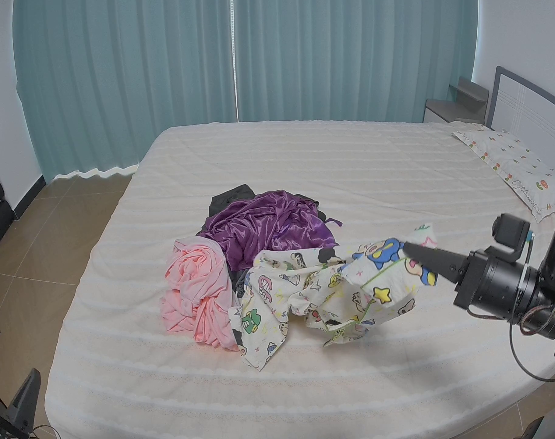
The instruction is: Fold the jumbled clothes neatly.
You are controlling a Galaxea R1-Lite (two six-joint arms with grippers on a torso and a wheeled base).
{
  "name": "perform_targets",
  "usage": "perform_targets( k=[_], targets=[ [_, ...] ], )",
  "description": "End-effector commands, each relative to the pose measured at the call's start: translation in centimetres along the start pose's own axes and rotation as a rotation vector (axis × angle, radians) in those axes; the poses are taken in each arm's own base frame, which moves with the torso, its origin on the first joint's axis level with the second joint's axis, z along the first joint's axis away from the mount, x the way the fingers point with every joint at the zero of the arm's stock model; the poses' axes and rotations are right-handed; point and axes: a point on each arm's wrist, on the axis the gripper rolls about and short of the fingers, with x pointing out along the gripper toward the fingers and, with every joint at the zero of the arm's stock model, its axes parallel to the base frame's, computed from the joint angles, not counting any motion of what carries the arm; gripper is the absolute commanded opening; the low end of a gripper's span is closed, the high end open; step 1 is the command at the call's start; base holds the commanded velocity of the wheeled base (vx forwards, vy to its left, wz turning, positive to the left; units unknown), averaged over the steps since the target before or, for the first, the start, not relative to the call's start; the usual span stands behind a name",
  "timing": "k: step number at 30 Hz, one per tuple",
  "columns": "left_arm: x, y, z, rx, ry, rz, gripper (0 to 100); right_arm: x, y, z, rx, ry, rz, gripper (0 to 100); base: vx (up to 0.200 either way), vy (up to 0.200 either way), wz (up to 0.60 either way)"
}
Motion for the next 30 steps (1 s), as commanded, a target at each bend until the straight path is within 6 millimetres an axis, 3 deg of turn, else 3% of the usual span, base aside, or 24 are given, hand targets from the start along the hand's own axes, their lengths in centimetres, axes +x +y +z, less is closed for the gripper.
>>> perform_targets(
  k=[1,2,3,6,7,8,11,19,30],
  targets=[
    [13.6,0.2,0.7,-0.059,0.520,-0.481,100,3.5,3.3,5.3,-0.022,-0.135,0.096,0,0.000,0.000,0.00],
    [13.8,0.2,0.6,-0.057,0.525,-0.485,100,3.6,3.4,5.4,-0.022,-0.137,0.095,0,0.000,0.000,0.00],
    [16.0,-0.3,-1.3,-0.048,0.586,-0.530,100,4.1,3.6,6.1,-0.023,-0.165,0.095,0,0.000,0.000,0.00],
    [18.8,-1.9,-4.2,-0.031,0.623,-0.617,100,4.8,3.9,6.4,-0.023,-0.176,0.101,0,0.000,0.000,0.00],
    [19.0,-2.0,-4.3,-0.030,0.625,-0.620,100,4.8,3.9,6.4,-0.025,-0.176,0.100,0,0.000,0.000,0.00],
    [20.8,-2.8,-6.2,-0.021,0.621,-0.650,100,5.3,4.4,6.5,-0.022,-0.180,0.117,0,0.000,0.000,0.00],
    [23.0,-4.0,-9.5,0.001,0.625,-0.654,100,5.5,4.9,6.7,-0.024,-0.184,0.134,0,0.000,0.000,0.00],
    [25.2,-7.2,-15.3,0.068,0.641,-0.645,100,5.8,4.9,6.3,-0.020,-0.171,0.133,0,0.000,0.000,0.00],
    [29.3,-10.6,-19.3,0.029,0.586,-0.547,100,6.3,4.6,5.6,-0.019,-0.141,0.121,0,0.000,0.000,0.00]
  ],
)
